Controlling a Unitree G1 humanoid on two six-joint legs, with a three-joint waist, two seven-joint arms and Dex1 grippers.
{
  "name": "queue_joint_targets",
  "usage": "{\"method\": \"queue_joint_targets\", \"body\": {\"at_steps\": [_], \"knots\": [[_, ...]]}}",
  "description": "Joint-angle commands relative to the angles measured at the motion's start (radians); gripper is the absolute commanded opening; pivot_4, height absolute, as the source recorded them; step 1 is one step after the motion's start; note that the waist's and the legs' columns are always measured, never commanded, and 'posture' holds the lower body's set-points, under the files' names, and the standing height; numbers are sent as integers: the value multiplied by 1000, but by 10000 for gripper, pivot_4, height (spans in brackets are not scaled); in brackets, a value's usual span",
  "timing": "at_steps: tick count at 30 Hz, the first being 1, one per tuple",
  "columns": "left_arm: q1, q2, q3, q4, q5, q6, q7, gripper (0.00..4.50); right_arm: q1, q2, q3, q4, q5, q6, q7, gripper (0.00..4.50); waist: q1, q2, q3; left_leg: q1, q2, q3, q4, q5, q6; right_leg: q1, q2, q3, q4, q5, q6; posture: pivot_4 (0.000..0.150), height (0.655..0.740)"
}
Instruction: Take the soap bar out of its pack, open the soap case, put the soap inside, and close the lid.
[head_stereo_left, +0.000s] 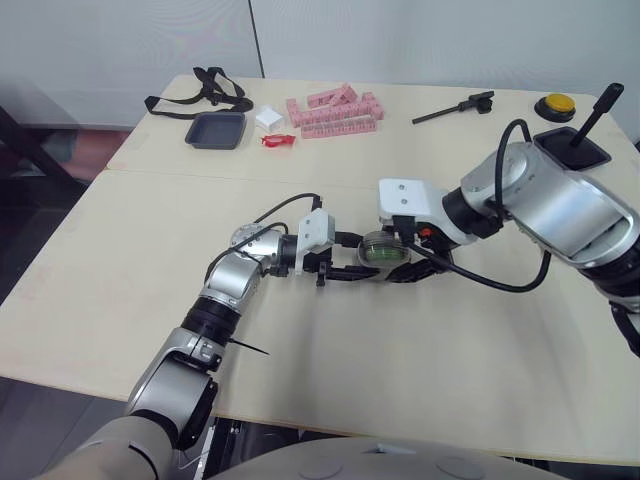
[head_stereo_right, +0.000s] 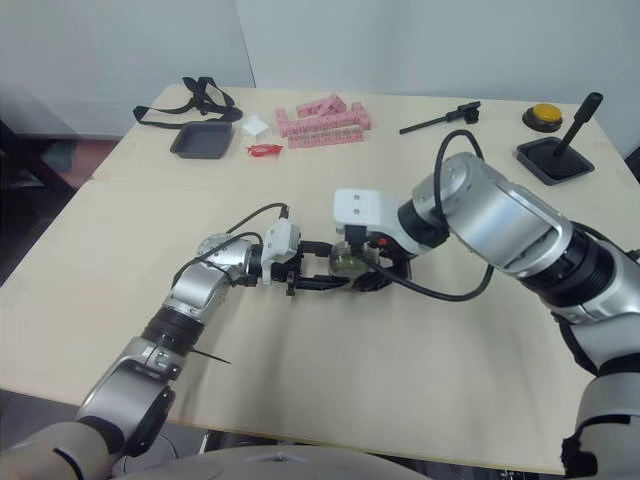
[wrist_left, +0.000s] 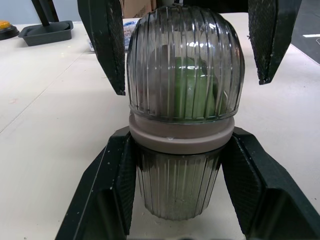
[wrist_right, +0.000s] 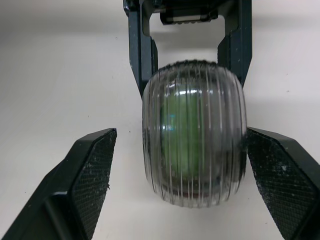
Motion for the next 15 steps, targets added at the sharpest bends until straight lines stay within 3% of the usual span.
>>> {"method": "queue_joint_targets", "body": {"at_steps": [1, 15], "knots": [[-7, 6, 16, -11, -6, -9, 5, 19574, 6, -28, -33, -20, -9, -26, 4, 42543, 0, 0, 0, 0, 0, 0, 0, 0, 0, 0, 0, 0, 0, 0, 0, 1500, 7109], [-9, 16, 21, -6, -7, -10, 0, 19574, 220, -192, -242, -12, 35, -88, -5, 42543, 1, 0, 0, 0, 0, 0, 0, 0, 0, 0, 0, 0, -1, 0, 0, 1500, 7109]]}}
